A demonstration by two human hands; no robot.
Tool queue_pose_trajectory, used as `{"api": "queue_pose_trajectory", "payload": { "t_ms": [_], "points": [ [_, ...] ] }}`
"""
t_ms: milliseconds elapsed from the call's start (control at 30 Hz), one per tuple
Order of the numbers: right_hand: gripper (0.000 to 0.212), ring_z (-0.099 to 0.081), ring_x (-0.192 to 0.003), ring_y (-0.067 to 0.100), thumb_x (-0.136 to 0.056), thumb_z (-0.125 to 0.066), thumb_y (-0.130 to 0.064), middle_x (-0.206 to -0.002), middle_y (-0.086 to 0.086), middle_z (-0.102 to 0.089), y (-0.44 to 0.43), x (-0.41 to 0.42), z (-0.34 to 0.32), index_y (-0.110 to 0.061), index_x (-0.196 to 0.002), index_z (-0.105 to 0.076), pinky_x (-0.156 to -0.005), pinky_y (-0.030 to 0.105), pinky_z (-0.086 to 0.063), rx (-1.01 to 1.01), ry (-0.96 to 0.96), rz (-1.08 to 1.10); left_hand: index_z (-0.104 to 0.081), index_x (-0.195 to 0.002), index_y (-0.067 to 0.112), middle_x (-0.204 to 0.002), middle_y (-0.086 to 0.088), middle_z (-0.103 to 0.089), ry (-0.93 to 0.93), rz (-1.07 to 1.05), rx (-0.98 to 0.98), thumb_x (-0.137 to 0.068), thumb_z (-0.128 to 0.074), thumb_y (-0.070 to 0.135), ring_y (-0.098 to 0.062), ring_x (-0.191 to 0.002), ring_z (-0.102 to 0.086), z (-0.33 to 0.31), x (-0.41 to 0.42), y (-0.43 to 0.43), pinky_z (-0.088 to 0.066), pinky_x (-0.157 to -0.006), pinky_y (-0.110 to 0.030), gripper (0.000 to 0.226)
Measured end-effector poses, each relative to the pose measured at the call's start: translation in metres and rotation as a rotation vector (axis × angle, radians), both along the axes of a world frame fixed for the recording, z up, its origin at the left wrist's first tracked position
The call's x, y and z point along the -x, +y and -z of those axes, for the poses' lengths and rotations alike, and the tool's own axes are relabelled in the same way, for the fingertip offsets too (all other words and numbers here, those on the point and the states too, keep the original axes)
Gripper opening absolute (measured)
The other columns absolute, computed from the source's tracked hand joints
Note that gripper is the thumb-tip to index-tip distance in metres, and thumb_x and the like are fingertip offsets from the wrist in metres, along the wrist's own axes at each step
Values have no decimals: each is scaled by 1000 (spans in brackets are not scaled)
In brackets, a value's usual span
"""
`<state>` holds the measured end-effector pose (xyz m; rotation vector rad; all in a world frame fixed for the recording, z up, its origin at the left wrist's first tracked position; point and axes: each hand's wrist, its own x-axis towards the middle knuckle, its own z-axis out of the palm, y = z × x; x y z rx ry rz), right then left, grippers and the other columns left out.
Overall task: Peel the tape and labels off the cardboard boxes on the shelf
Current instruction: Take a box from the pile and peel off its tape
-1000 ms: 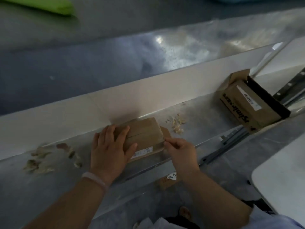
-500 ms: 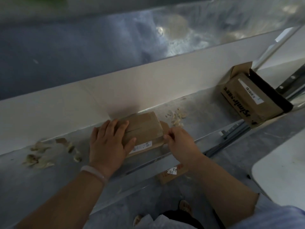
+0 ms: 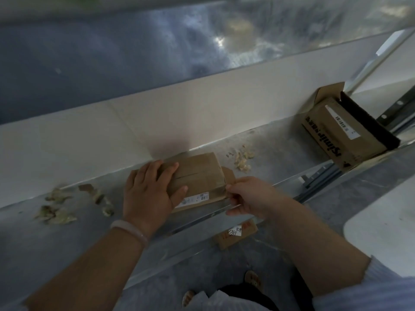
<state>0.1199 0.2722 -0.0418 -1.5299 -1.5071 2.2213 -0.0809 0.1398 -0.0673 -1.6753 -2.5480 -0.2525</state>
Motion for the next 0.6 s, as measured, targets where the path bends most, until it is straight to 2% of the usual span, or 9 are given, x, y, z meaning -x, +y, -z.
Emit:
{"api": "queue_pose_trajectory", "payload": {
  "t_ms": [67, 133, 233, 300, 333, 400, 533, 600],
  "points": [
    [16, -65, -65, 17, -97, -54, -10, -80, 13, -57, -3, -4, 4, 5, -102, -61, -73, 45, -60, 32, 62, 100, -52, -133, 29, -133, -6, -51, 4, -12, 0, -83, -29, 69, -30, -124, -46, 0, 0, 1, -33, -105, -48, 68],
    [15, -68, -77, 21, -95, -59, -11, -85, 14, -64, -7, -11, 10, 3, -98, -64, -74, 45, -61, -69, 19, 159, -52, -132, 29, -132, -6, -52, 14, -19, -5, -83, -30, 69, -30, -123, -47, 1, -1, 2, -33, -104, -47, 67],
    [13, -70, -89, 20, -88, -70, -23, -90, 9, -72, -15, -12, 18, -11, -93, -70, -75, 37, -61, -268, -65, 175, -52, -132, 29, -132, -7, -52, 20, -16, -7, -83, -30, 68, -31, -123, -46, 1, -1, 2, -33, -104, -48, 67],
    [8, -70, -83, 13, -85, -73, -32, -83, -2, -73, -21, -7, 20, -24, -87, -72, -73, 29, -59, -425, -130, 144, -52, -132, 29, -132, -7, -51, 21, -16, -8, -83, -31, 68, -31, -124, -46, 2, -1, 2, -33, -105, -48, 67],
    [8, -67, -77, 9, -85, -72, -35, -79, -7, -71, -23, -4, 20, -27, -86, -72, -68, 23, -55, -521, -190, 124, -51, -133, 29, -132, -7, -51, 23, -16, -5, -83, -30, 69, -31, -124, -45, 2, -1, 2, -33, -105, -48, 67],
    [10, -61, -70, 5, -87, -69, -37, -76, -11, -66, -28, -1, 18, -27, -88, -70, -58, 18, -44, -681, -298, 102, -51, -133, 30, -133, -6, -50, 22, -16, -3, -83, -30, 69, -30, -125, -45, 2, 0, 2, -32, -106, -49, 67],
    [16, -61, -65, 12, -91, -62, -29, -73, -4, -66, -34, 2, 15, -18, -81, -67, -60, 30, -54, -838, -338, 55, -52, -133, 29, -132, -6, -51, 22, -19, -14, -83, -31, 69, -31, -123, -46, 3, -1, 2, -33, -105, -50, 67],
    [16, -60, -63, 11, -91, -61, -28, -71, -5, -65, -34, 4, 15, -19, -80, -66, -56, 27, -50, -861, -327, 24, -52, -132, 29, -132, -6, -52, 25, -18, -19, -83, -31, 69, -31, -123, -47, 3, -1, 2, -32, -106, -50, 67]
  ]
}}
